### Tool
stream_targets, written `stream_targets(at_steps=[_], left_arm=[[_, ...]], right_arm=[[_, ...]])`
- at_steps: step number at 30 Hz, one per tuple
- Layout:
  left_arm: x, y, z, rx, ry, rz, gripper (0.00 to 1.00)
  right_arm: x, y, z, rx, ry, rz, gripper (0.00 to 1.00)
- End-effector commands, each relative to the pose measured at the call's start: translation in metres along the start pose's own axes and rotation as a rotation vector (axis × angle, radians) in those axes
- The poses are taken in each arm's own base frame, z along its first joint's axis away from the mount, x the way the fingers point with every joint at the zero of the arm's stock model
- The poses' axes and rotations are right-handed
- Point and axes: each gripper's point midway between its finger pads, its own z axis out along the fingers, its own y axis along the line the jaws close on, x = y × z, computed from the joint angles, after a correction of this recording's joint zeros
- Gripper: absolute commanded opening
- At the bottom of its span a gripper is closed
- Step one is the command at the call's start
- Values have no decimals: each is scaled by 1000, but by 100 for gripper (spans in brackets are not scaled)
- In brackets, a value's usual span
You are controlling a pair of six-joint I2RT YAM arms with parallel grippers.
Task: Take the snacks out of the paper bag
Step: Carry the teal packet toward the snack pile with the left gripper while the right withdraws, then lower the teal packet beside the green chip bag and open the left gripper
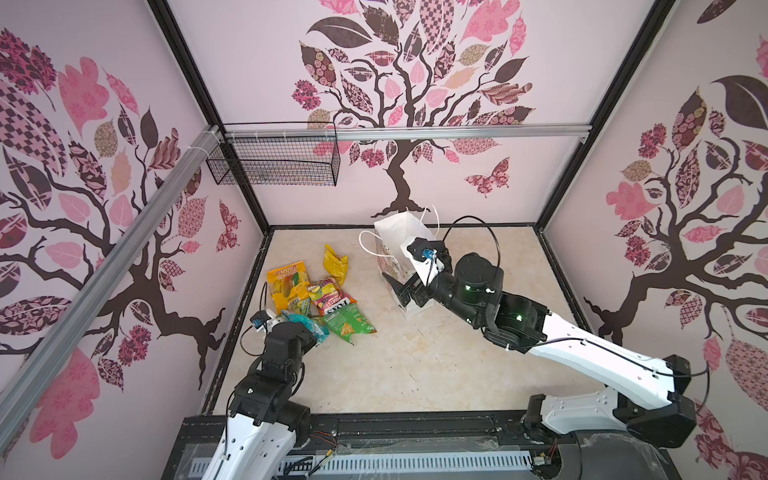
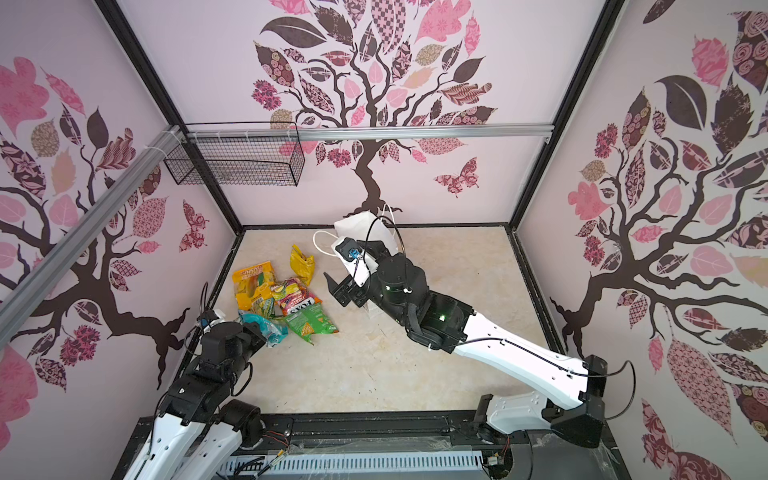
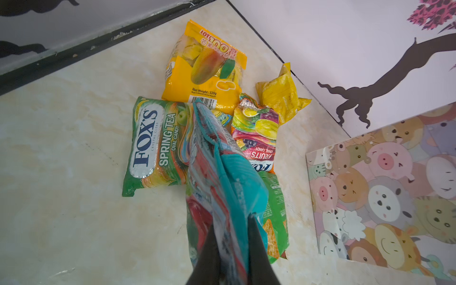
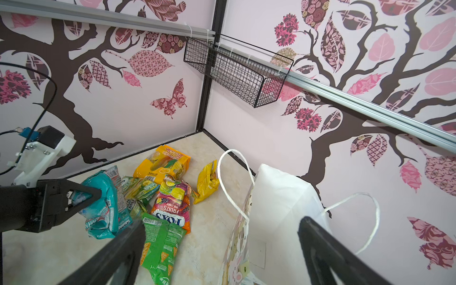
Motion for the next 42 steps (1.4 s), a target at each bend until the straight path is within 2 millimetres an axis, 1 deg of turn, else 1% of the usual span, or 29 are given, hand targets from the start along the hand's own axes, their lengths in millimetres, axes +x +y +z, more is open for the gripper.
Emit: stream_targets(at_steps=[1, 4, 8, 12, 16, 19, 21, 25, 27, 30, 35, 36, 39, 42], left_arm=[[7, -15, 11, 96, 12, -61, 0], [23, -12, 23, 98, 71, -113, 0], [35, -7, 31, 93, 98, -149, 0], [50, 4, 39, 84, 128, -214, 1], [68, 11, 51, 121, 200, -369, 7], [71, 21, 54, 112, 211, -434, 12], [69, 26, 52, 95, 203, -440, 19], [66, 31, 48, 63, 194, -440, 39], [65, 34, 46, 44, 193, -435, 44], [59, 40, 41, -2, 172, -408, 49], [32, 41, 26, -43, 91, -338, 58], [25, 40, 22, -47, 73, -320, 61], [7, 40, 10, -80, 20, -282, 73], [-16, 33, -3, -76, -44, -255, 81]], right_arm=[[-7, -5, -7, 20, -15, 3, 100], [-7, -6, -7, 23, -14, 4, 100], [-6, -6, -8, 24, -10, 9, 100], [-8, -7, -8, 25, -12, 13, 100], [-9, -7, -8, 26, -13, 14, 100], [-9, -8, -9, 28, -14, 15, 100], [-8, -8, -8, 30, -11, 15, 100], [-7, -7, -7, 28, -11, 15, 100], [-7, -7, -7, 29, -11, 15, 100], [-7, -7, -7, 28, -9, 14, 100], [-7, -8, -7, 32, -9, 13, 99], [-7, -8, -7, 33, -11, 14, 99], [-8, -8, -7, 31, -14, 16, 100], [-9, -8, -6, 34, -14, 25, 99]])
